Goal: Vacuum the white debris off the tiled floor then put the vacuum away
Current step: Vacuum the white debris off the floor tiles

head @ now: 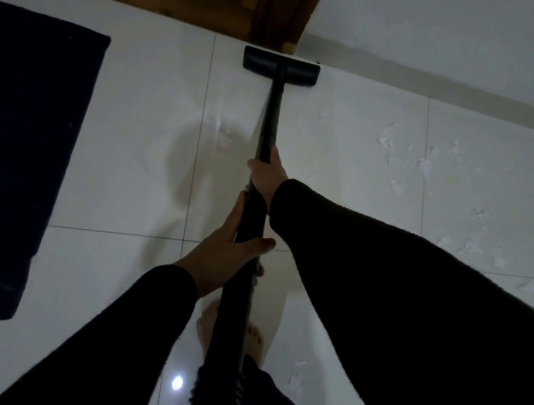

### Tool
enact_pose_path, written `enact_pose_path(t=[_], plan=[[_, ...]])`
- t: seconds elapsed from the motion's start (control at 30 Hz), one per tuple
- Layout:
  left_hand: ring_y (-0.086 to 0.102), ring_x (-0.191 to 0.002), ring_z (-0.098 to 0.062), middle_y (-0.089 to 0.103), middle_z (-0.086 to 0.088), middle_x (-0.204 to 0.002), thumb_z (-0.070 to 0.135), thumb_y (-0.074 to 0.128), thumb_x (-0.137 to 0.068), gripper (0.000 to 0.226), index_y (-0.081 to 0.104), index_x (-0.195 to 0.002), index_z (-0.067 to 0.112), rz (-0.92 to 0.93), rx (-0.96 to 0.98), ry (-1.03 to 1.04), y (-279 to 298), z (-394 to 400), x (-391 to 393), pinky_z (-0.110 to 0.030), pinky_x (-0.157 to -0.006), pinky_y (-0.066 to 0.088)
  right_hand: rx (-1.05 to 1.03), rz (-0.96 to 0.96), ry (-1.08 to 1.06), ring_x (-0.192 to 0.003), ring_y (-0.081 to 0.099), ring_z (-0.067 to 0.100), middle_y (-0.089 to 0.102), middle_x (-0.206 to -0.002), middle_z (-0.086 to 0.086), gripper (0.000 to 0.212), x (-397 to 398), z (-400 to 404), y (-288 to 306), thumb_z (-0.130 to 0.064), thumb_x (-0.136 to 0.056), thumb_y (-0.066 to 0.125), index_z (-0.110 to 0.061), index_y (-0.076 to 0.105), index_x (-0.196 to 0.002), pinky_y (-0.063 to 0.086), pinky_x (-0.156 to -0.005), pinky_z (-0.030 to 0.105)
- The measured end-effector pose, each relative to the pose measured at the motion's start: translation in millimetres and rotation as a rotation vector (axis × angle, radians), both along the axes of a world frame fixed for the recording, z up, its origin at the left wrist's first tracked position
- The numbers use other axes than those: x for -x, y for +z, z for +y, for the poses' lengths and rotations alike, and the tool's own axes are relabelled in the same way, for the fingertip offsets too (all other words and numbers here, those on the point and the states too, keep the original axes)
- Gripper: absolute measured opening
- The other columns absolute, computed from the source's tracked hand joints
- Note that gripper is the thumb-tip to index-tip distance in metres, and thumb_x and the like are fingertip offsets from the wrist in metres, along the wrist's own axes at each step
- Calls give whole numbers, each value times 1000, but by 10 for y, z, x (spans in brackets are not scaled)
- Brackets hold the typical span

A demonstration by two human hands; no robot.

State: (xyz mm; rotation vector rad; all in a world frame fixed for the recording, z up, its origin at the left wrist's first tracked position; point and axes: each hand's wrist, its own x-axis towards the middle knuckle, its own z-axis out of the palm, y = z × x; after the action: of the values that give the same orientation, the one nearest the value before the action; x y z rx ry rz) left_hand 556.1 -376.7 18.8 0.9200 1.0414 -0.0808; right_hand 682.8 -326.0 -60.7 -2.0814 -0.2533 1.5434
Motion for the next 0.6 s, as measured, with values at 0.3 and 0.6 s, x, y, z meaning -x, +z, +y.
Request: enact_pose_path(t=[0.3,0.6], plan=[[64,-73,-9,61,7,-97,39,48,-94,68,1,-139,57,-72,-28,-29,-11,-130,-251,-31,-85,52,15,-25,-78,-48,47,20,42,-71,8,56,-442,-113,15,-14,-99,40,-28,19,-150,46,-42,28],[65,-76,-5,64,12,-82,33,49,-94,77,-7,-142,55,-68,-91,-144,-33,-418,-432,-16,-66,51,-2,-15,-121,-52,44,20,41,-76,7,50,-612,-499,-15,-15,-99,40,-23,27,-147,46,-38,22]])
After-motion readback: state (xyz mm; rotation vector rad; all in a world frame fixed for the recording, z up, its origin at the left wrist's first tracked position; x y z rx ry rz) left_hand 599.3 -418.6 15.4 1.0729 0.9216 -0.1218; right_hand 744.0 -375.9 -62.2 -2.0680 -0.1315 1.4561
